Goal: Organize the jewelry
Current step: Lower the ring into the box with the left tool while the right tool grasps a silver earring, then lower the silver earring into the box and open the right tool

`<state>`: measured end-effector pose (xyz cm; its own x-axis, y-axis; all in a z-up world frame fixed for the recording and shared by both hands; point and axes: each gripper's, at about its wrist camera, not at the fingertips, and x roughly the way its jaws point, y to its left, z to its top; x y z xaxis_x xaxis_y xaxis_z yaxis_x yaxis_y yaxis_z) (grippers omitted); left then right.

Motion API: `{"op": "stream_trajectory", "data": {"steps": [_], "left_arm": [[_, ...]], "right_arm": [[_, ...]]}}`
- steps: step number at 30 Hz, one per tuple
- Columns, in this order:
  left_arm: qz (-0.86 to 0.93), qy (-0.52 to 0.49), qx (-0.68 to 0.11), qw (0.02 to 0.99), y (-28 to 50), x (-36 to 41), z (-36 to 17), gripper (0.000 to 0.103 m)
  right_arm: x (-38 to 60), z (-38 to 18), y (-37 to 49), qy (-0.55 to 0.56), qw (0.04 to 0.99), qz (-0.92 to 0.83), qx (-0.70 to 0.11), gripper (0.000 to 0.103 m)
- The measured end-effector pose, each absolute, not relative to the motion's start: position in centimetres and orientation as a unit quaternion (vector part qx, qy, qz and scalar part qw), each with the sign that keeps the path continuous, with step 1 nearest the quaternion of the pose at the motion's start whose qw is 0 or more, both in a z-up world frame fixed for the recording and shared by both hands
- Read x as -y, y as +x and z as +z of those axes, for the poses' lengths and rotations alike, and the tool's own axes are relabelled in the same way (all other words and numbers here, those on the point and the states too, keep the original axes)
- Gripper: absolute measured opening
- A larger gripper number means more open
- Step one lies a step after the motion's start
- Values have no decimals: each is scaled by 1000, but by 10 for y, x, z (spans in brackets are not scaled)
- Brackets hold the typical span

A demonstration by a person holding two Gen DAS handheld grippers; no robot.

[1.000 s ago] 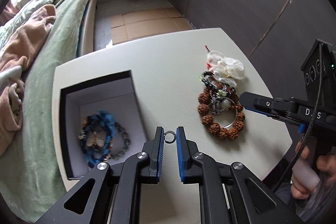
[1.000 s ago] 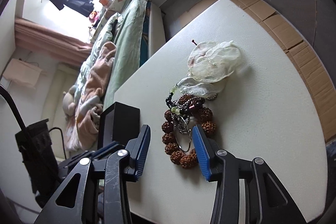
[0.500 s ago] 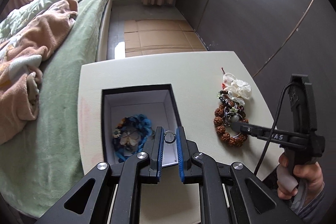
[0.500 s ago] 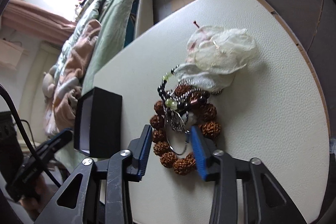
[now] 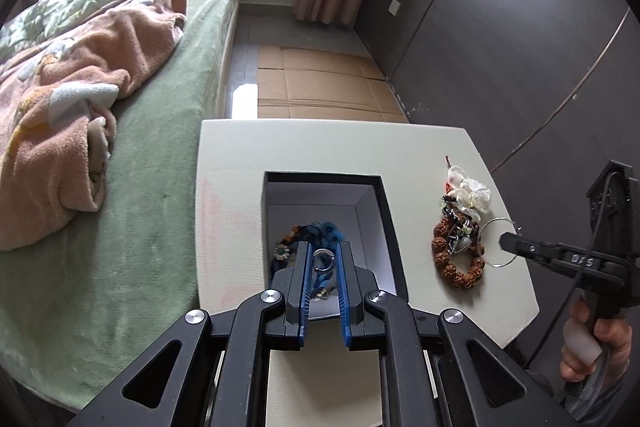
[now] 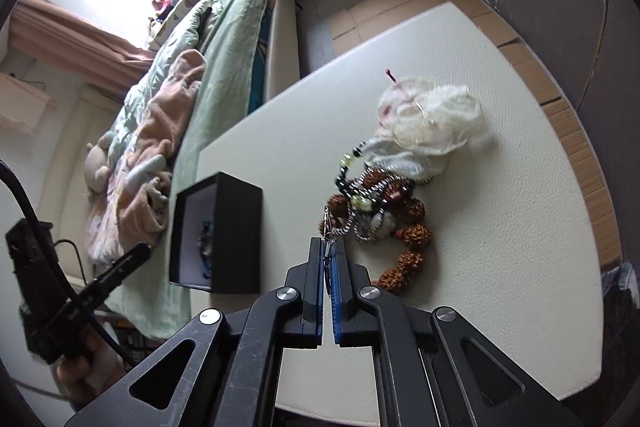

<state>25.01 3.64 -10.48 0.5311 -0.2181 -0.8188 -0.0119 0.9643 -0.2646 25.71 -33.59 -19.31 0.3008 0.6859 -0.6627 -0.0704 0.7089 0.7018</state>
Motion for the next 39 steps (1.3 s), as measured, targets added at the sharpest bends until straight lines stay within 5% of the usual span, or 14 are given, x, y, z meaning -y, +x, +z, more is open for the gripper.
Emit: {"op": "stream_trajectory", "data": {"steps": [19,24,33,35,37,39], "left_arm": [[-88,-206,-504,834,269,-66,-113,17],[-62,-216,-495,839,257,-85,-113,56],[-30,-230,-495,838,246,-106,-113,58],[-31,-230,-496,837,246,-106,-113,58],[-34,-226,-498,837,246,-103,-114,58],[-37,-220,-501,836,247,-98,-114,58]], "right_arm": [[267,-128,266,259,760,309,-510,5],[239,-131,267,253,750,325,-518,5],[197,-133,275,234,741,345,-526,5],[190,-135,278,223,738,339,-540,12],[190,-137,278,228,735,337,-543,47],[196,-135,273,237,739,343,-529,51]]}}
